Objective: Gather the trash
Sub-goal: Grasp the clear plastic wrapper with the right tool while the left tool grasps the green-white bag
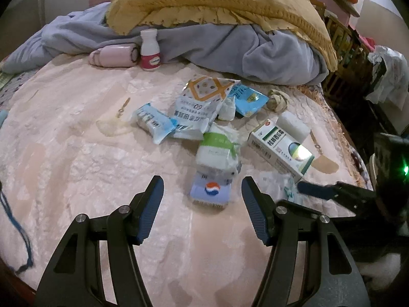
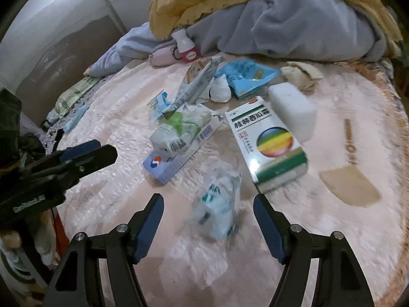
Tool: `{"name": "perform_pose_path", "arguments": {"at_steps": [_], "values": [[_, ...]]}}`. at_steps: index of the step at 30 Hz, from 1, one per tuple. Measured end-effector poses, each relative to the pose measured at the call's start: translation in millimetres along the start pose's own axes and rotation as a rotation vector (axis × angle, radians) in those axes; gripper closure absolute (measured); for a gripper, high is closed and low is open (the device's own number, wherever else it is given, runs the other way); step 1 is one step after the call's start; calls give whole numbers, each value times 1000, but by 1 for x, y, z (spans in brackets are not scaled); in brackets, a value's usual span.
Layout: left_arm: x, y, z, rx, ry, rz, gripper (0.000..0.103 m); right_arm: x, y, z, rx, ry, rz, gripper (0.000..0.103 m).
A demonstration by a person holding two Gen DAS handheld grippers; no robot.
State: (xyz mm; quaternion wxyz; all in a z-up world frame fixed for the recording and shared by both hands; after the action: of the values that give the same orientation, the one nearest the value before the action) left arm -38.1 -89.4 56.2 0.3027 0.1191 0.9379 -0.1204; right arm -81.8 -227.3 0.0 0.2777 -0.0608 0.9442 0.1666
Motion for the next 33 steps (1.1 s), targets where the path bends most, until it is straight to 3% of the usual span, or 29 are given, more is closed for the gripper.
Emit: {"name": "perform_pose_path", "arguments": {"at_steps": [1,4,16,17,18,21,33], "values": [[-3,-1,6,-1,9,3,41,-1,-1,4,11,5,-5,63],[-8,-5,25,-6,29,5,41,1,-7,7,21,3,6,74],[-27,-31,75,-52,60,96,42,26,-17,-48,-5,-96,40,75],[-26,-32,75,-50,58,100,56,28,-18,-52,-6,-100,45,75],[-25,-33,73,-45,57,101,68,30,-18,-55,-6,-105,49,75],[-21,-37,61,7,60,87,74,34,-19,-66,-6,-128,61,75],[3,-86,-1,138,4,127,76,49,-25,-105,63,-181,66,75]]}}
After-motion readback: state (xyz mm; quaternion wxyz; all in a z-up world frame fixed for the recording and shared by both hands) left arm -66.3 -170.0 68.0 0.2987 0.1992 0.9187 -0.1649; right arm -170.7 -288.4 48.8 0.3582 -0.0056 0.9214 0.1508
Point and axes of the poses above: each gripper's, at about its wrist camera, not at the fingertips, and z roughly the way its jaws point, y to its left, x to its underside, the point moved 6 cm from there along z, roughly the way its jaws point, and after that the axes turned 1 degree about -z, right-handed, at the moved point
